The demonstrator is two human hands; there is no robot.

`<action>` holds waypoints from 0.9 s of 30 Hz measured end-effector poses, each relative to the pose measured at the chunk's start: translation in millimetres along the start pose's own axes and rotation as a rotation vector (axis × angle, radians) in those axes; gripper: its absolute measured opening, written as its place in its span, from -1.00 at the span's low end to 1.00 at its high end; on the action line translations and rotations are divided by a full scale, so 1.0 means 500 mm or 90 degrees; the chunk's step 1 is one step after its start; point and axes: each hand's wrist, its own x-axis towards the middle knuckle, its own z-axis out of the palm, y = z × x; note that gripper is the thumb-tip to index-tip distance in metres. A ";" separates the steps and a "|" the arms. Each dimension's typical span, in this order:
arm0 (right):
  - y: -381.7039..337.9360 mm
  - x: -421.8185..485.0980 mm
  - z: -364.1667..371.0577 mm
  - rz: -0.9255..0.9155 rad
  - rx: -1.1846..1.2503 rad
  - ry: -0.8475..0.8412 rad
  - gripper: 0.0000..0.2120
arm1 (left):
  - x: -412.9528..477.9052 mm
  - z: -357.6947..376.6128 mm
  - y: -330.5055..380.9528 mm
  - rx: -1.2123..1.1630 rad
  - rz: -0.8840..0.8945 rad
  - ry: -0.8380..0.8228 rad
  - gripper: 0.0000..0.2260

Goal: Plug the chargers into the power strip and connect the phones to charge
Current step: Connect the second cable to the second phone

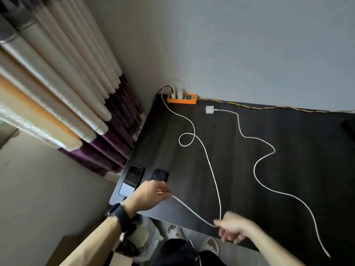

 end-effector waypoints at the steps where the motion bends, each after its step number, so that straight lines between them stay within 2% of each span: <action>1: -0.003 -0.006 0.017 -0.012 -0.147 -0.014 -0.52 | -0.012 0.005 0.001 0.043 0.024 0.001 -0.87; 2: -0.012 -0.010 0.027 -0.047 -0.235 0.016 -0.49 | -0.021 0.012 0.003 0.106 0.062 0.002 -0.85; 3: -0.028 -0.012 0.035 -0.107 -0.252 0.062 -0.47 | -0.030 0.021 0.004 0.188 0.124 0.020 -0.84; 4: -0.048 -0.013 0.041 -0.176 -0.170 0.105 -0.49 | -0.037 0.032 0.003 0.275 0.196 0.052 -0.84; 5: -0.074 -0.017 0.042 -0.235 -0.023 0.121 -0.52 | -0.040 0.045 0.005 0.360 0.270 0.097 -0.85; 7: -0.130 -0.027 0.033 -0.271 0.274 0.049 -0.53 | -0.050 0.066 0.023 0.446 0.382 0.122 -0.90; 9: -0.177 -0.041 0.015 -0.257 0.386 -0.077 -0.46 | -0.051 0.083 0.038 0.483 0.472 0.119 -0.90; 11: -0.210 -0.046 0.006 -0.245 0.474 -0.176 -0.48 | -0.046 0.103 0.043 0.532 0.525 0.113 -0.90; 13: -0.237 -0.043 0.002 -0.243 0.640 -0.178 -0.62 | -0.037 0.122 0.038 0.551 0.544 0.107 -0.89; 15: -0.249 -0.032 -0.007 -0.233 0.807 -0.093 -0.76 | -0.032 0.134 0.025 0.518 0.528 0.099 -0.89; 19: -0.241 -0.013 -0.062 -0.237 0.957 0.043 -0.75 | -0.035 0.152 -0.011 0.482 0.488 0.091 -0.92; 23: -0.218 -0.017 -0.090 -0.248 0.928 0.124 -0.76 | -0.030 0.168 -0.047 0.442 0.400 0.049 -0.98; 27: -0.187 -0.040 -0.026 -0.252 0.854 0.159 -0.84 | -0.012 0.157 -0.036 0.282 0.138 -0.067 -0.82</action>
